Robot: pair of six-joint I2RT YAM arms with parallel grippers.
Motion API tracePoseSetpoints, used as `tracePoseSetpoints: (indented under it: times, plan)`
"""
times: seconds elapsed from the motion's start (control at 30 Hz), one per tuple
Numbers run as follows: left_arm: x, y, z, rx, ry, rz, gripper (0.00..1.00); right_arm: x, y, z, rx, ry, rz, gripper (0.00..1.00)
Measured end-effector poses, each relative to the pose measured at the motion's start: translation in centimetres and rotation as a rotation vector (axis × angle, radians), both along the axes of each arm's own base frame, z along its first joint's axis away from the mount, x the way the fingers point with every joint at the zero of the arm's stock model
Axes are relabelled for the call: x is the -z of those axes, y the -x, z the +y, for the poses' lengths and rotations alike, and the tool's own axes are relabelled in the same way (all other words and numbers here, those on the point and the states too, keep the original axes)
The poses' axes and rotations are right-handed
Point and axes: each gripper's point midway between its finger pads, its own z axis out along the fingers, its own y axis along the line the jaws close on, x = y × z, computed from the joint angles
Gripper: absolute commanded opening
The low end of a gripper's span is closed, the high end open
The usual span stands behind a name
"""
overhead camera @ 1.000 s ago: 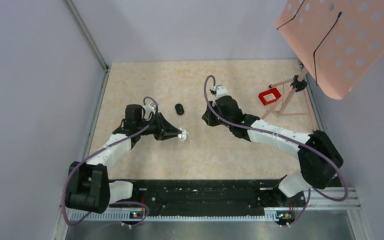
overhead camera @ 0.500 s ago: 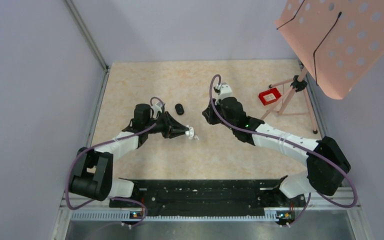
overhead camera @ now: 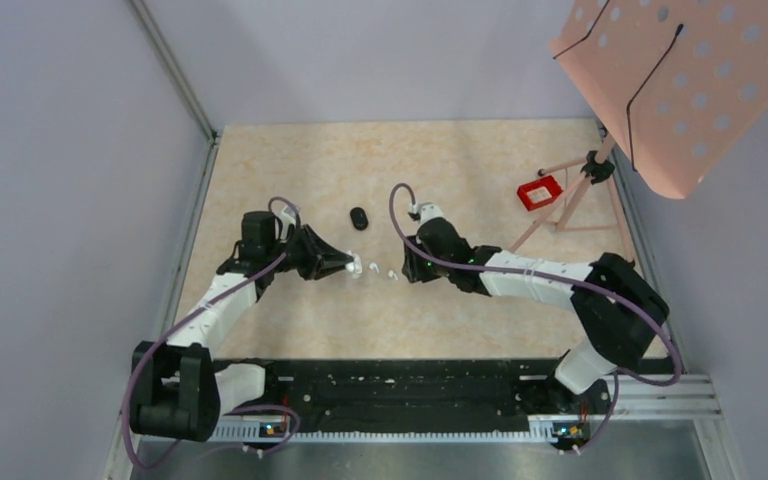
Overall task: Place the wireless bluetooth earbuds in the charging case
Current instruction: Pick up the right earbud from the center of the board.
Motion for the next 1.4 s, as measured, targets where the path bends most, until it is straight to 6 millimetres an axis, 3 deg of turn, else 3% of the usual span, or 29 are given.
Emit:
tracePoseSetpoints:
  times: [0.17, 0.33, 0.63, 0.9, 1.27, 1.4]
  plan:
    - [0.7, 0.5, 0.6, -0.005, -0.021, 0.032, 0.00, 3.5, 2.6, 1.7, -0.134, 0.105, 0.037, 0.38]
    - [0.8, 0.6, 0.9, -0.013, -0.026, 0.041, 0.00, 5.1, 2.3, 2.7, -0.205, 0.181, 0.023, 0.37]
    - [0.7, 0.7, 1.2, -0.019, -0.031, 0.035, 0.00, 4.9, 0.0, 4.6, -0.207, 0.205, -0.014, 0.33]
    - [0.7, 0.7, 1.3, -0.020, -0.033, 0.033, 0.00, 5.5, -0.6, 4.7, -0.184, 0.228, -0.009, 0.30]
    - [0.7, 0.7, 1.3, -0.014, -0.030, 0.031, 0.00, 5.5, -1.1, 5.0, -0.158, 0.227, -0.010, 0.07]
    - [1.0, 1.2, 0.8, 0.038, -0.010, 0.047, 0.00, 5.4, -1.1, 5.0, -0.152, 0.221, -0.006, 0.06]
